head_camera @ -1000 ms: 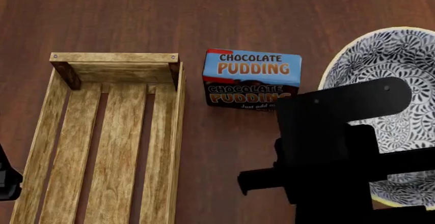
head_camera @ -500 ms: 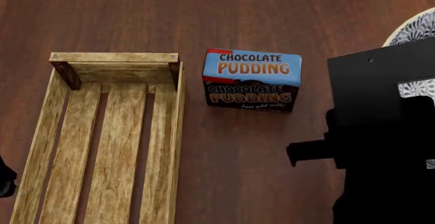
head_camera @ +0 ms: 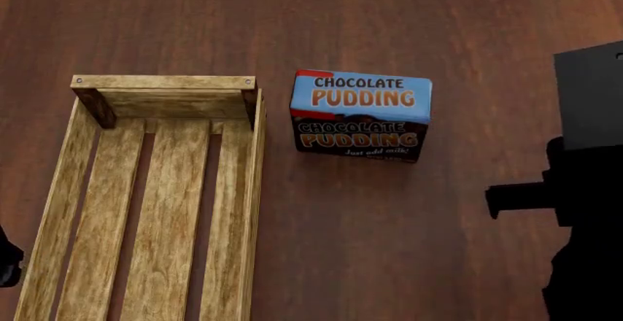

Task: Stack the left bowl on the right bowl and place them in the tray.

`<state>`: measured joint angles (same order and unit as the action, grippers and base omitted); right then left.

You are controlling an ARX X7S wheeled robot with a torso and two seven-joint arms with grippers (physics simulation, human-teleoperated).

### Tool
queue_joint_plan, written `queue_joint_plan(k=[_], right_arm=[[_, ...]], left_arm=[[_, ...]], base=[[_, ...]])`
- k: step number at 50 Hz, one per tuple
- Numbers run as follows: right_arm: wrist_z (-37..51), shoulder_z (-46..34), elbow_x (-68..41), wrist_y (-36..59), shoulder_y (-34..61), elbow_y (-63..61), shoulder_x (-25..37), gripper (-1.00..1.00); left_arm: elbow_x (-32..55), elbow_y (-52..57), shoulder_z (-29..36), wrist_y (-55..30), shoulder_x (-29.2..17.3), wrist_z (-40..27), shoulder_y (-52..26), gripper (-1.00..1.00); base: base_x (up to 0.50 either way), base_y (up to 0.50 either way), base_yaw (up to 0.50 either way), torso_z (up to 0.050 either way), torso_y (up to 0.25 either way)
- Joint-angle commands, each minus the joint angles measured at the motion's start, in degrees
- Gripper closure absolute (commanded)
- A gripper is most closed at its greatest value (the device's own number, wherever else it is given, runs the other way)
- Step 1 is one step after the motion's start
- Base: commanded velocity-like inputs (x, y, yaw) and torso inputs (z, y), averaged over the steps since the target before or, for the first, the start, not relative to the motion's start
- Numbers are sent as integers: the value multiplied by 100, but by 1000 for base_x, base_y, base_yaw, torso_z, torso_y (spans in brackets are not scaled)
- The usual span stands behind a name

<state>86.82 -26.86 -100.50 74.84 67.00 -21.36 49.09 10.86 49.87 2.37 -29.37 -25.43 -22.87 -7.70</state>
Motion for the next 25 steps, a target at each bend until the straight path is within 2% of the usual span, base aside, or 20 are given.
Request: queue_joint_plan(k=[1,11,25], right_arm=[[-175,-136,176,136,229,262,247,100],[-136,-207,124,159,348,391,349,100],[146,-203,-434,23,390,318,912,100]], left_arm=[[91,25,-18,2,-25,37,9,-100],[103,-15,-4,26,-53,50,15,-100],[108,13,28,-20,-86,32,6,-100]], base=[[0,0,0,0,0],[0,0,0,0,0],[0,0,0,0,1]])
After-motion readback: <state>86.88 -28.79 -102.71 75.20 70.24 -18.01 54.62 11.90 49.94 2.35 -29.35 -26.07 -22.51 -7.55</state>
